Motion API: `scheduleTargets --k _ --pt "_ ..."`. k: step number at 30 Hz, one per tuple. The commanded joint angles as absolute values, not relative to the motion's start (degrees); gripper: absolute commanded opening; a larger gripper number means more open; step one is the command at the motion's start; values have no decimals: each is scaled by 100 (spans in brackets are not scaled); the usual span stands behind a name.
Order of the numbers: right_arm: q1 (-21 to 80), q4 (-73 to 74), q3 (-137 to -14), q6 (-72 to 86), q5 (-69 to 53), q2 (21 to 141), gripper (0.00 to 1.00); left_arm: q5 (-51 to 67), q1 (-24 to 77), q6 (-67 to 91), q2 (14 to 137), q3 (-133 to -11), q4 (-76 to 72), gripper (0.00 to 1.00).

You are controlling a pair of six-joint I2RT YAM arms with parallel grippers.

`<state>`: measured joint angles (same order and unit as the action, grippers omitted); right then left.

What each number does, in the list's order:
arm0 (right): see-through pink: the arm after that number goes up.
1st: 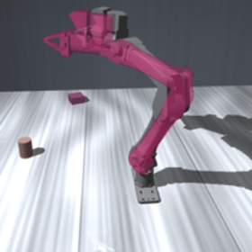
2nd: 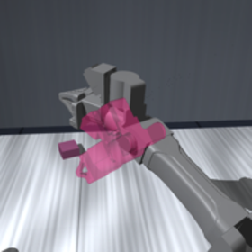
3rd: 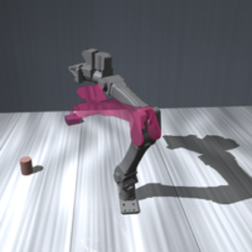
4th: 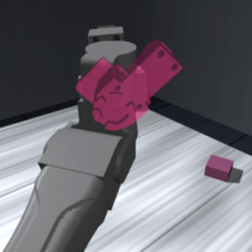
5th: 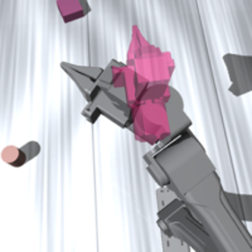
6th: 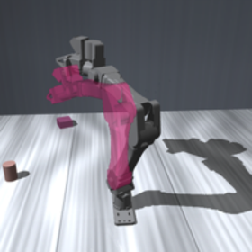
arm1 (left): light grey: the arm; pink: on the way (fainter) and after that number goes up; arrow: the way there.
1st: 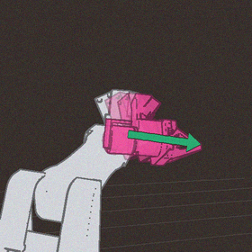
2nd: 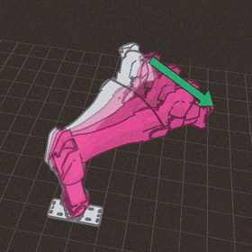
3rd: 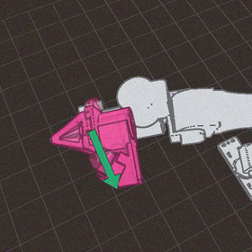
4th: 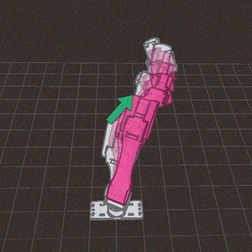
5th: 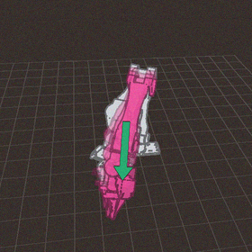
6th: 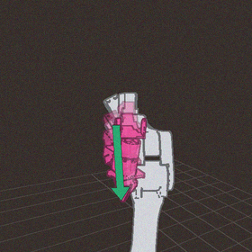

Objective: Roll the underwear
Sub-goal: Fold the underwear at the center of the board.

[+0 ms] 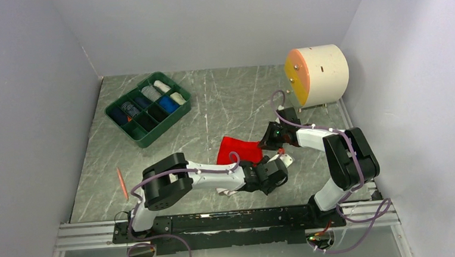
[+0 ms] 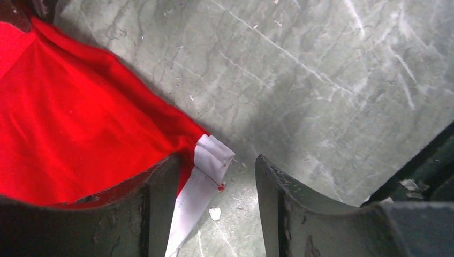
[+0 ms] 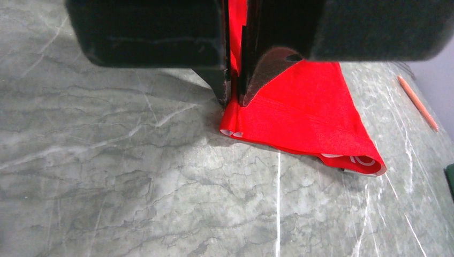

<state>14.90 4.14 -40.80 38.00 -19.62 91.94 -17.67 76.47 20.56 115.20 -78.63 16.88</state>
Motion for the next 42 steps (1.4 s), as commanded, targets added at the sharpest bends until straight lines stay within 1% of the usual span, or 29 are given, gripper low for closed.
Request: scheduleTargets --k 1,5,10,13,18,23,31,37,40,42 --pt "1418 607 -4085 3672 -1840 9031 7 -2058 7685 1783 11597 -8239 1807 57" --pt "1394 680 -4137 3630 -1818 9042 7 -2033 7723 1626 11768 -8408 1924 52" --pt "1380 662 -4124 3646 -1846 9078 7 -2034 7838 1509 11835 -8478 1857 52" --pt "1380 655 -4114 3664 -1861 9092 7 -2216 7840 1639 11944 -8609 2108 47" --pt "1380 653 -4109 3661 -1878 9107 7 -2410 7840 1706 12027 -8619 2199 50" --pt "1382 668 -4122 3653 -1893 9126 7 -2471 7840 1777 12139 -8682 2374 49" --pt "1381 686 -4142 3633 -1937 9140 7 -2310 7838 1783 12161 -8508 2264 34" --pt "1384 709 -4148 3630 -1961 9101 7 -2292 7840 1850 12216 -8435 2302 29" --pt "1380 720 -4182 3601 -1990 9120 6 -2234 7840 1855 12233 -8428 2264 21" --pt "1380 736 -4208 3583 -2020 9130 6 -2207 7840 1854 12258 -8476 2274 12"
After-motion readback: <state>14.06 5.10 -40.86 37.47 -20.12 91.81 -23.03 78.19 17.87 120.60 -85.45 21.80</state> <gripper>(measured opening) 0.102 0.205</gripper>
